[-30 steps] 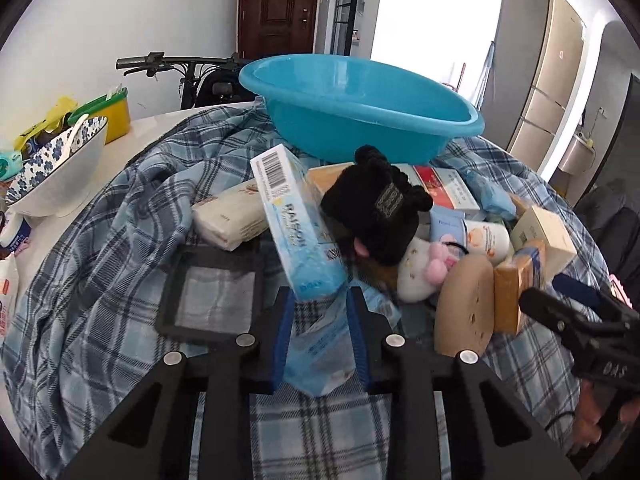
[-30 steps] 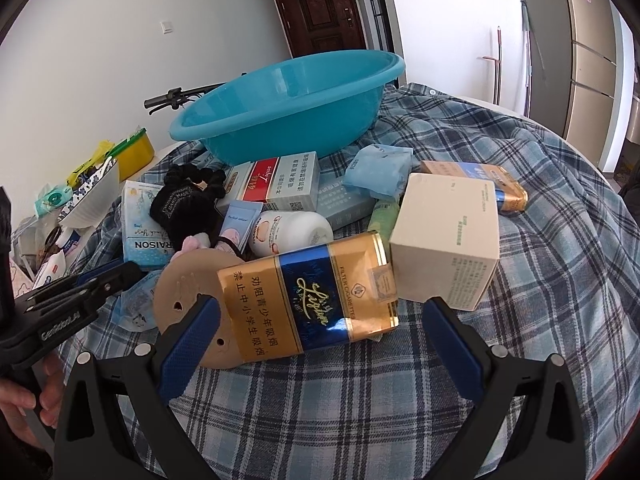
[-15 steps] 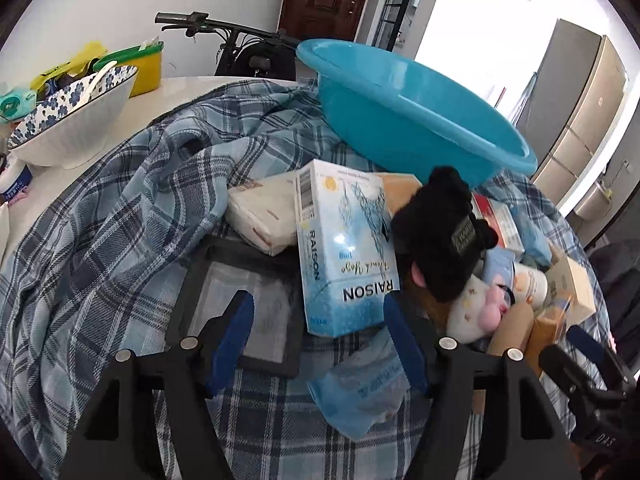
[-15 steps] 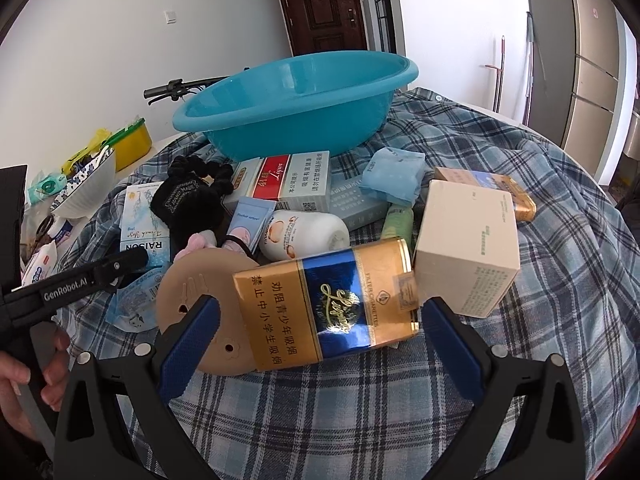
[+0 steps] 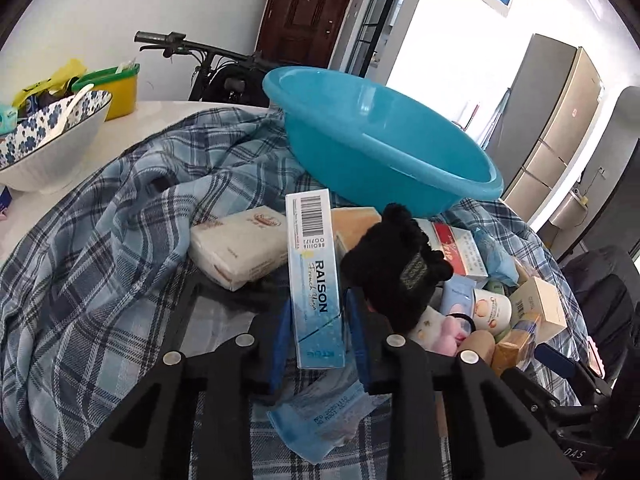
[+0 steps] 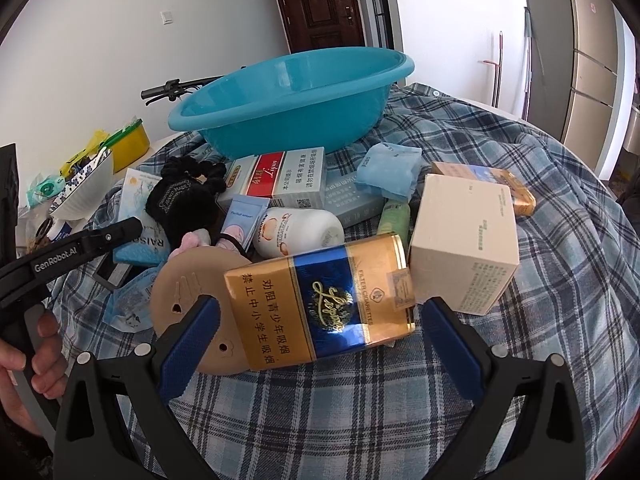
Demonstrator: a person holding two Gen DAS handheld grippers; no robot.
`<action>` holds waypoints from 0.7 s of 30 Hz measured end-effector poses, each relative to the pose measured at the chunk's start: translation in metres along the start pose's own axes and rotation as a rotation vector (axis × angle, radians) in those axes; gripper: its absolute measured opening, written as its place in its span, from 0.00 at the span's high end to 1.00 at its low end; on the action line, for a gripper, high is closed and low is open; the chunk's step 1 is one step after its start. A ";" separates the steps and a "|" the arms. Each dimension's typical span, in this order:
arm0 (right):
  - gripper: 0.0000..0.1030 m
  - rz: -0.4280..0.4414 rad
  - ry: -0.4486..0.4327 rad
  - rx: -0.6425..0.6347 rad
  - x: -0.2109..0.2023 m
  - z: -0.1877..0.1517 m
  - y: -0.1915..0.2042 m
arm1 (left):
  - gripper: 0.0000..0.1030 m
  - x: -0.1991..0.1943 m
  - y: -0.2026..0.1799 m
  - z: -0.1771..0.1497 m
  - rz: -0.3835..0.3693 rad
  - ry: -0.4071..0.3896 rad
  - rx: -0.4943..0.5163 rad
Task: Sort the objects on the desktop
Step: 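Grasp the white-blue RAISON box with the left tool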
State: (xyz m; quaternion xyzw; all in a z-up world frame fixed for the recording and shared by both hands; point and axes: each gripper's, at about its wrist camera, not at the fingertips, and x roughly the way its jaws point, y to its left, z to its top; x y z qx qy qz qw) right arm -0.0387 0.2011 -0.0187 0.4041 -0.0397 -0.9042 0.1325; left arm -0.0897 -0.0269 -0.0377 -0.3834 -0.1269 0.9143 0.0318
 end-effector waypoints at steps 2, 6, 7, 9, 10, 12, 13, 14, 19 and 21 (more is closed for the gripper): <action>0.02 0.000 0.000 -0.002 0.000 0.000 0.000 | 0.71 0.004 -0.006 0.002 0.030 0.014 0.027; 0.02 -0.002 -0.006 -0.008 -0.003 0.001 0.000 | 0.71 0.019 -0.015 0.002 0.078 0.063 0.060; 0.02 -0.002 -0.007 -0.008 -0.003 0.001 -0.001 | 0.71 0.022 -0.019 0.002 0.092 0.060 0.070; 0.02 -0.002 -0.007 -0.004 -0.003 0.001 -0.001 | 0.74 0.026 -0.023 0.002 0.116 0.051 0.099; 0.02 -0.002 -0.006 -0.001 -0.003 0.001 -0.002 | 0.75 0.027 -0.025 0.002 0.128 0.047 0.112; 0.02 0.001 -0.004 0.003 -0.002 0.001 -0.003 | 0.76 0.028 -0.026 0.001 0.139 0.046 0.125; 0.02 0.001 -0.002 0.005 -0.002 0.001 -0.003 | 0.76 0.028 -0.025 0.001 0.141 0.047 0.126; 0.02 0.000 -0.001 0.006 -0.002 0.001 -0.004 | 0.76 0.027 -0.025 0.000 0.143 0.048 0.126; 0.02 -0.002 -0.005 -0.005 -0.006 -0.001 -0.003 | 0.76 0.007 -0.028 -0.009 0.133 0.022 0.153; 0.02 -0.003 -0.007 -0.012 -0.008 -0.002 -0.001 | 0.76 -0.002 -0.030 -0.014 0.131 0.010 0.160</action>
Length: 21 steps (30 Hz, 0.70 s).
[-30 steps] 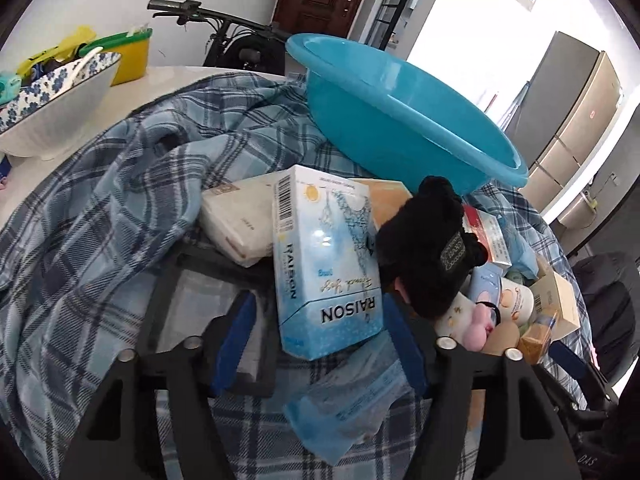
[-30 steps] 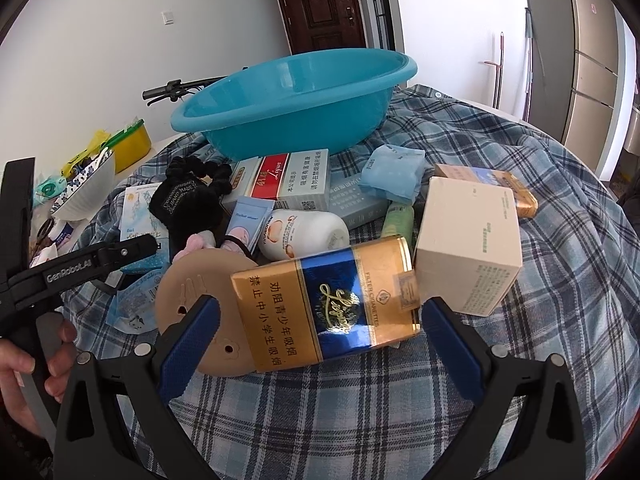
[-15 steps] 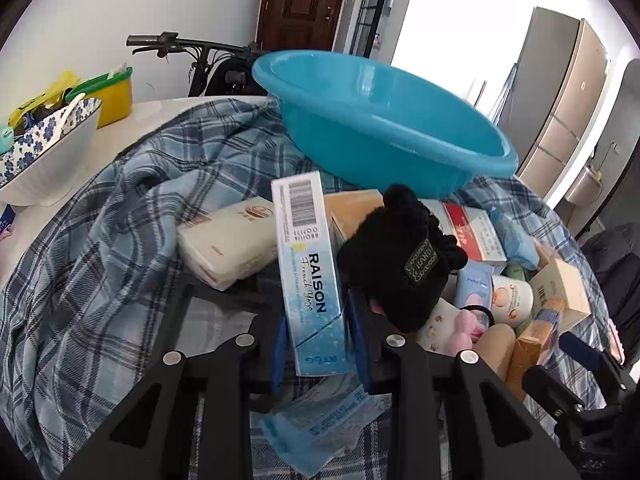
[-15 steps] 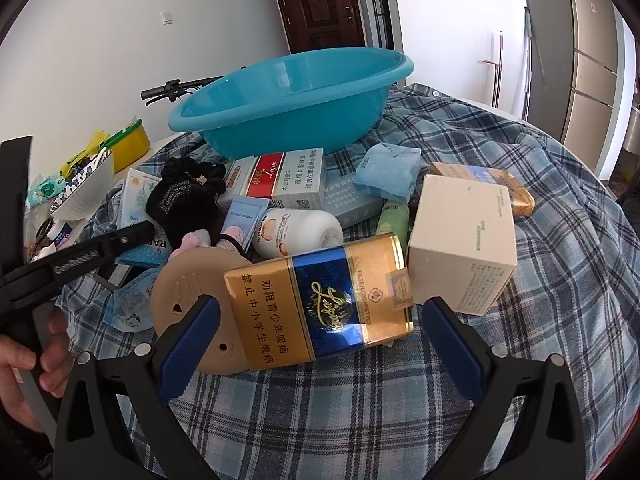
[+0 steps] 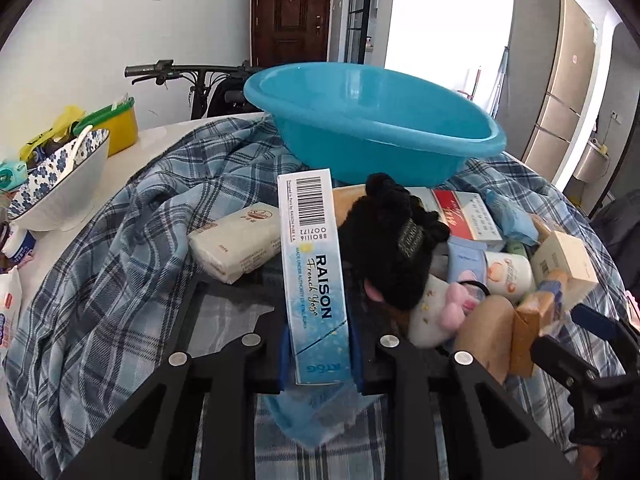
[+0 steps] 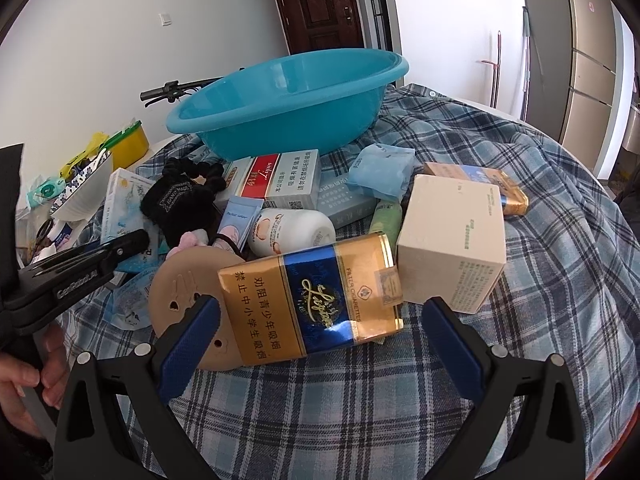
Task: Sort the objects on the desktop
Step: 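Grasp the white-blue RAISON box with the left tool, then grasp the gold-blue cigarette pack with the right tool while the left tool holds the RAISON box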
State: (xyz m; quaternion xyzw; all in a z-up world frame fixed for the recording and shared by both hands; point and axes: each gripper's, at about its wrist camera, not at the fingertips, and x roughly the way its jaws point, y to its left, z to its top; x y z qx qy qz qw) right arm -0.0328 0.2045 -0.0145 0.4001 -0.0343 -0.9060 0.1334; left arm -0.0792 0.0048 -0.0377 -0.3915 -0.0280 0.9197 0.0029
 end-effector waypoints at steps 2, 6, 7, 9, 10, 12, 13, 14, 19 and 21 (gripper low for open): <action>0.02 0.003 0.003 -0.008 0.000 -0.001 0.003 | 0.76 -0.011 -0.001 -0.005 0.001 -0.018 0.006; 0.02 0.013 0.005 -0.030 -0.002 -0.003 0.013 | 0.76 -0.031 0.001 -0.011 0.003 -0.058 0.013; 0.02 0.014 0.004 -0.036 -0.002 -0.004 0.016 | 0.76 -0.036 0.001 -0.012 -0.007 -0.066 0.009; 0.02 0.015 0.000 -0.043 -0.002 -0.004 0.020 | 0.76 -0.043 0.002 -0.013 -0.036 -0.070 0.008; 0.02 0.014 -0.001 -0.043 -0.003 -0.004 0.020 | 0.76 -0.046 0.001 -0.013 -0.046 -0.072 0.010; 0.03 0.013 -0.004 -0.034 -0.003 -0.003 0.021 | 0.76 -0.052 -0.001 -0.016 -0.053 -0.080 0.025; 0.09 0.019 -0.005 -0.028 -0.004 -0.003 0.020 | 0.76 -0.055 -0.002 -0.017 -0.052 -0.087 0.033; 0.16 0.027 0.000 -0.023 -0.005 -0.003 0.020 | 0.76 -0.057 -0.004 -0.018 -0.051 -0.091 0.039; 0.18 -0.007 -0.009 -0.018 -0.005 -0.001 0.015 | 0.76 -0.059 -0.003 -0.019 -0.069 -0.091 0.032; 0.18 -0.016 0.000 -0.010 0.000 0.000 0.014 | 0.76 -0.057 -0.004 -0.020 -0.073 -0.086 0.033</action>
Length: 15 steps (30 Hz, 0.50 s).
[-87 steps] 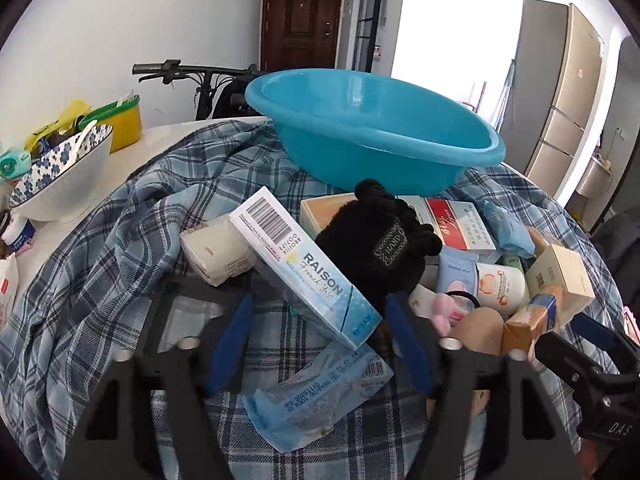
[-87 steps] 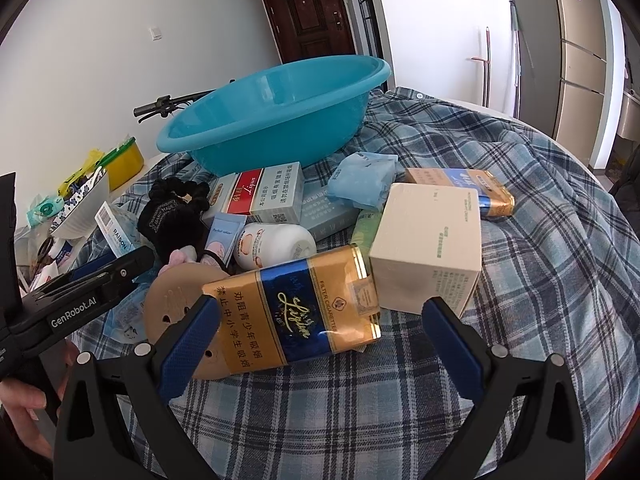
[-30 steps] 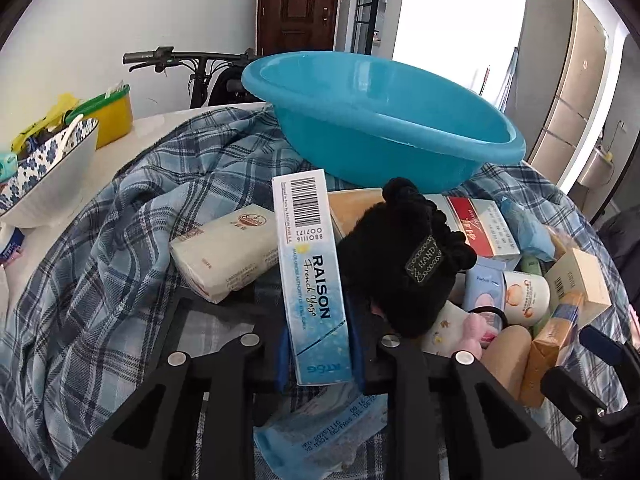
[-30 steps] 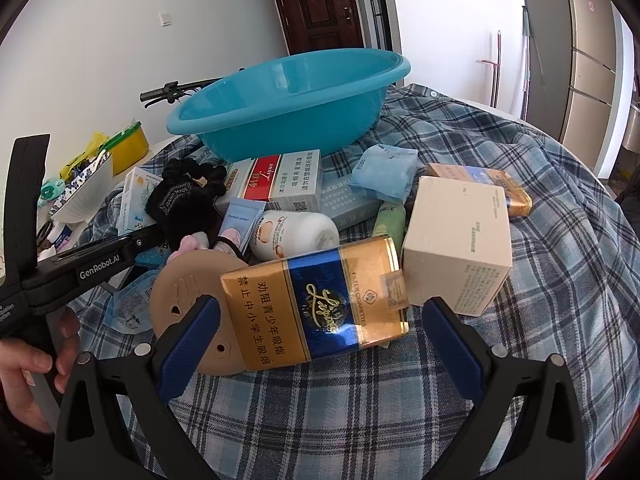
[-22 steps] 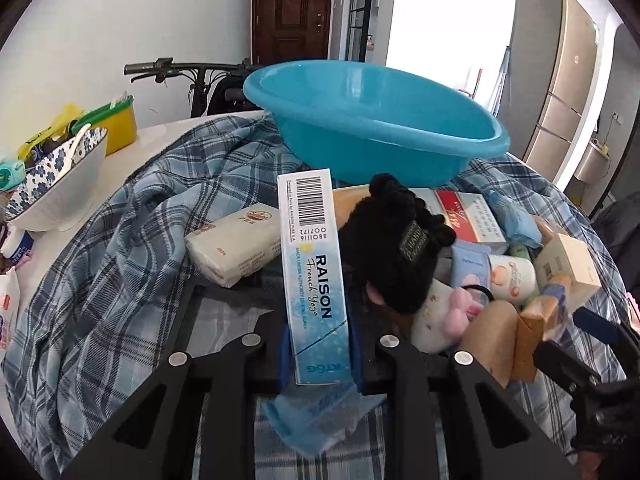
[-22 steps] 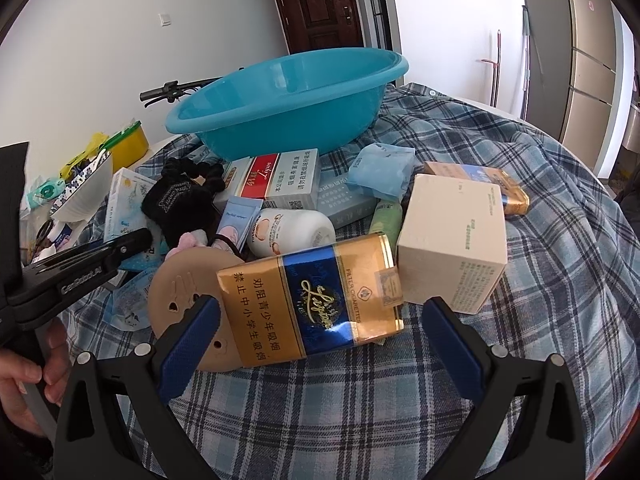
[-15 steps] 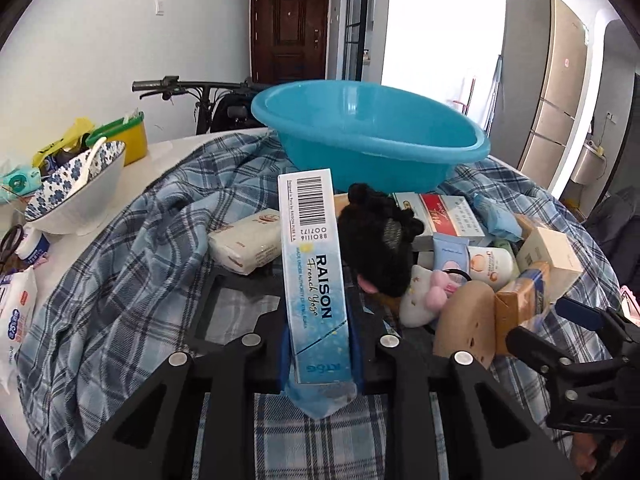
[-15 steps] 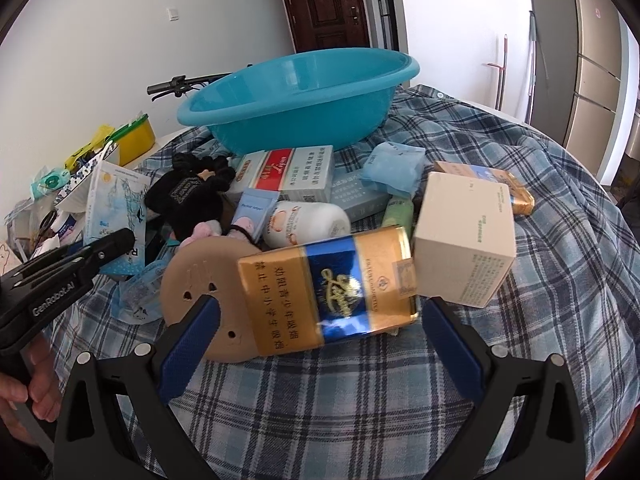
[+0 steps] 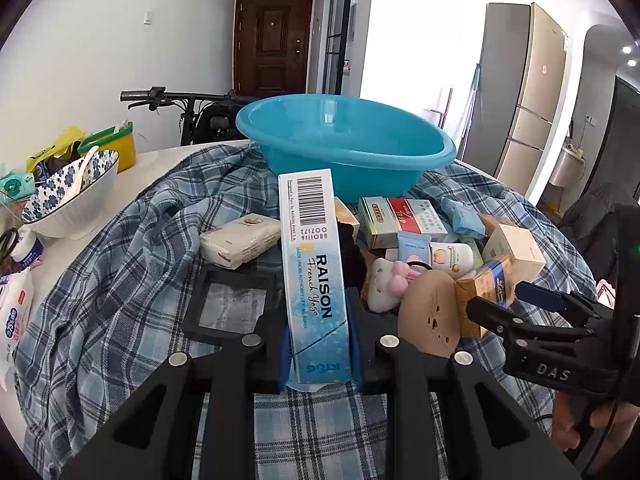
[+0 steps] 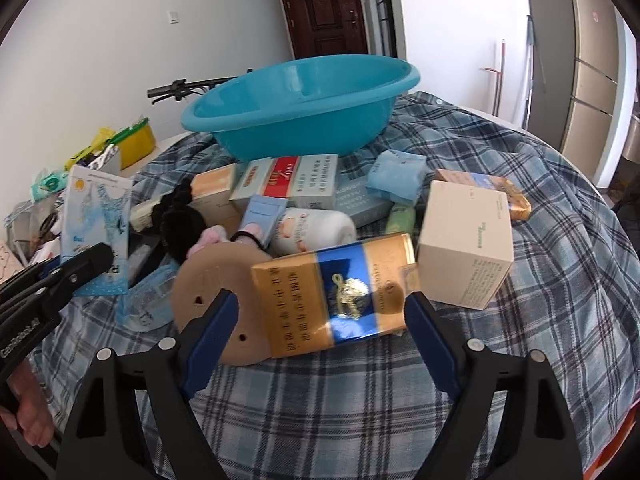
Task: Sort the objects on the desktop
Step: 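Grasp the gold-blue cigarette pack with the right tool while the left tool holds the RAISON box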
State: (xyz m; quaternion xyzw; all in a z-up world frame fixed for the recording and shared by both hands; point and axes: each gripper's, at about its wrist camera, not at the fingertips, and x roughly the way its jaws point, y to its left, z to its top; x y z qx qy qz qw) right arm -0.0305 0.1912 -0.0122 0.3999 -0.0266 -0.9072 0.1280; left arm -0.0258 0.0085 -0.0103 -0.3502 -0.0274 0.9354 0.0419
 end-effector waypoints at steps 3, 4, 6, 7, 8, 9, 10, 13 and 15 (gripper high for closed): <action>0.18 -0.025 0.011 -0.017 0.009 0.001 0.004 | 0.76 0.003 -0.002 -0.002 -0.013 0.011 0.011; 0.17 -0.032 0.012 -0.029 0.011 0.001 0.006 | 0.76 0.003 -0.003 -0.002 -0.015 0.013 0.014; 0.14 -0.060 0.011 -0.051 0.015 0.001 0.009 | 0.76 0.005 -0.006 -0.002 -0.017 0.017 0.021; 0.14 -0.074 0.008 -0.054 0.017 0.000 0.009 | 0.76 0.006 -0.007 -0.002 -0.020 0.019 0.022; 0.14 -0.077 0.005 -0.050 0.018 0.000 0.007 | 0.76 0.006 -0.007 -0.003 -0.022 0.020 0.023; 0.14 -0.072 0.004 -0.042 0.018 -0.001 0.004 | 0.76 0.007 -0.008 -0.003 -0.024 0.021 0.025; 0.14 -0.068 0.005 -0.031 0.017 -0.001 0.001 | 0.76 0.008 -0.009 -0.003 -0.024 0.023 0.027; 0.30 -0.034 0.015 -0.002 0.015 -0.003 -0.008 | 0.76 0.010 -0.010 -0.004 -0.027 0.032 0.028; 0.36 -0.017 0.016 0.014 0.011 -0.003 -0.012 | 0.76 0.012 -0.011 -0.004 -0.030 0.036 0.026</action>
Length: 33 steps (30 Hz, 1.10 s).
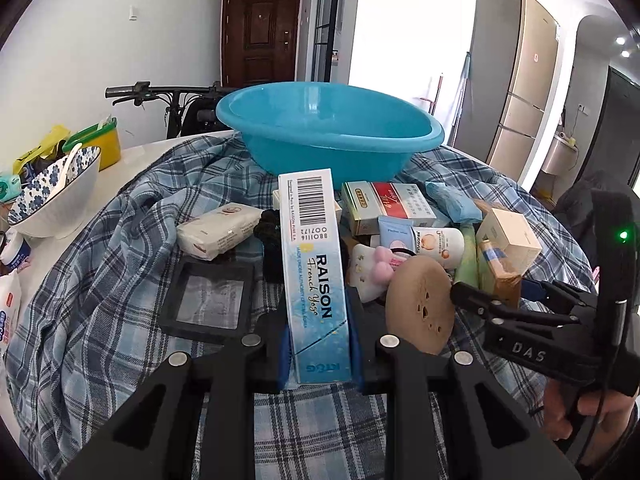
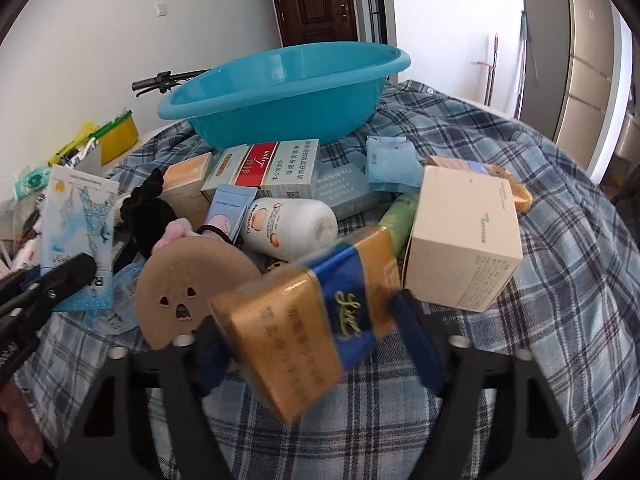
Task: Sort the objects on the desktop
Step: 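Grasp the gold-blue cigarette pack with the right tool while the left tool holds the RAISON box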
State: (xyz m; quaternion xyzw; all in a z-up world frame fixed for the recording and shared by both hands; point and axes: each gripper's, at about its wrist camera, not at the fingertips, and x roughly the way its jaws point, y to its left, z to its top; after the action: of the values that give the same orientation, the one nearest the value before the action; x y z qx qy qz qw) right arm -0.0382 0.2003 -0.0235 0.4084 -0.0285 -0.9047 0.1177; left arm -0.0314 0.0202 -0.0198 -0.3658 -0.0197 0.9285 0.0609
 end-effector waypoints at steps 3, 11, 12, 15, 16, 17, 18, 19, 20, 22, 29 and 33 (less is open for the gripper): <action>0.45 0.004 -0.009 0.011 -0.007 0.000 -0.004 | 0.76 0.000 -0.002 0.000 -0.004 0.002 0.002; 0.69 0.022 -0.037 0.074 -0.023 0.001 -0.019 | 0.76 -0.001 -0.004 0.000 -0.006 -0.002 0.005; 0.70 0.024 -0.040 0.078 -0.024 0.001 -0.020 | 0.76 -0.001 -0.004 0.000 -0.006 -0.002 0.005; 0.77 0.014 -0.057 0.080 -0.027 0.000 -0.021 | 0.76 -0.003 -0.005 0.000 -0.006 -0.007 0.004; 0.78 0.011 -0.064 0.078 -0.028 0.000 -0.021 | 0.76 -0.003 -0.006 0.000 -0.005 -0.007 0.004; 0.79 0.010 -0.069 0.076 -0.029 0.000 -0.022 | 0.76 -0.003 -0.005 0.000 -0.006 -0.005 0.004; 0.79 0.009 -0.072 0.076 -0.029 0.000 -0.022 | 0.76 -0.003 -0.005 0.000 -0.006 -0.004 0.002; 0.79 0.006 -0.072 0.077 -0.029 0.000 -0.022 | 0.76 -0.004 -0.005 0.000 -0.007 -0.003 0.000; 0.79 0.004 -0.070 0.081 -0.028 0.000 -0.022 | 0.76 -0.005 -0.004 0.000 -0.008 -0.004 -0.002; 0.79 0.002 -0.069 0.086 -0.028 0.000 -0.023 | 0.76 -0.007 -0.003 0.000 -0.008 -0.008 -0.005; 0.79 -0.011 -0.089 0.069 -0.034 0.001 -0.017 | 0.76 -0.010 0.002 -0.001 -0.005 -0.016 -0.019; 0.79 -0.020 -0.106 0.048 -0.039 0.001 -0.011 | 0.76 -0.010 0.003 -0.001 -0.004 -0.018 -0.019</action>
State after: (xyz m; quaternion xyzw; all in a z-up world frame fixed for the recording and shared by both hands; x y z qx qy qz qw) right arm -0.0165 0.2199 0.0043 0.3631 -0.0524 -0.9252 0.0969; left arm -0.0240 0.0162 -0.0138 -0.3581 -0.0295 0.9314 0.0591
